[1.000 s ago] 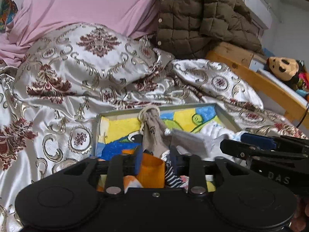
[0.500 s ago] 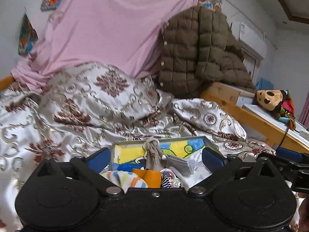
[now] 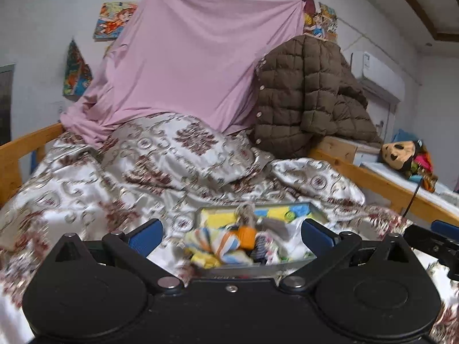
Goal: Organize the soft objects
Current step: 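Raise both open tools away from the tray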
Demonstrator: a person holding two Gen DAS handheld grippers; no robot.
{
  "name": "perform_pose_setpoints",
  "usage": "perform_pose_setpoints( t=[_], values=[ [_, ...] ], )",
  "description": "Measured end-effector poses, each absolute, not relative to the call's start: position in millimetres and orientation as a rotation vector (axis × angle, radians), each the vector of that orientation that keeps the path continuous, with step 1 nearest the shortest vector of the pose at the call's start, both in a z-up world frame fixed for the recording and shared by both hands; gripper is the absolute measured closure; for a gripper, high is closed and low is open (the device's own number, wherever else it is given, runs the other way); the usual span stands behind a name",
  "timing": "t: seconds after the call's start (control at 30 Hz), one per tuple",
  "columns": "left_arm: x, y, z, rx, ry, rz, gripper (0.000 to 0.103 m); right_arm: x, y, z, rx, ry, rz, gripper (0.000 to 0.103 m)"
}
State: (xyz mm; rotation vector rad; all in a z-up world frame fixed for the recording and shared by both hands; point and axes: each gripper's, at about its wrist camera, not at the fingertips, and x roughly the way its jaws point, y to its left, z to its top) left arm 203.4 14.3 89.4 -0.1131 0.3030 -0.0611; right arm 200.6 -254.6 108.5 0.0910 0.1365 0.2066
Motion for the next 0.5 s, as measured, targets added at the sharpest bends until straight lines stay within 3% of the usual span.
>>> perform_pose_setpoints(
  t=[0.5],
  values=[
    [135, 12, 25, -0.113, 0.511, 0.027, 0.001, 157, -248, 60, 0.074, 0.301, 0.129, 0.001]
  ],
)
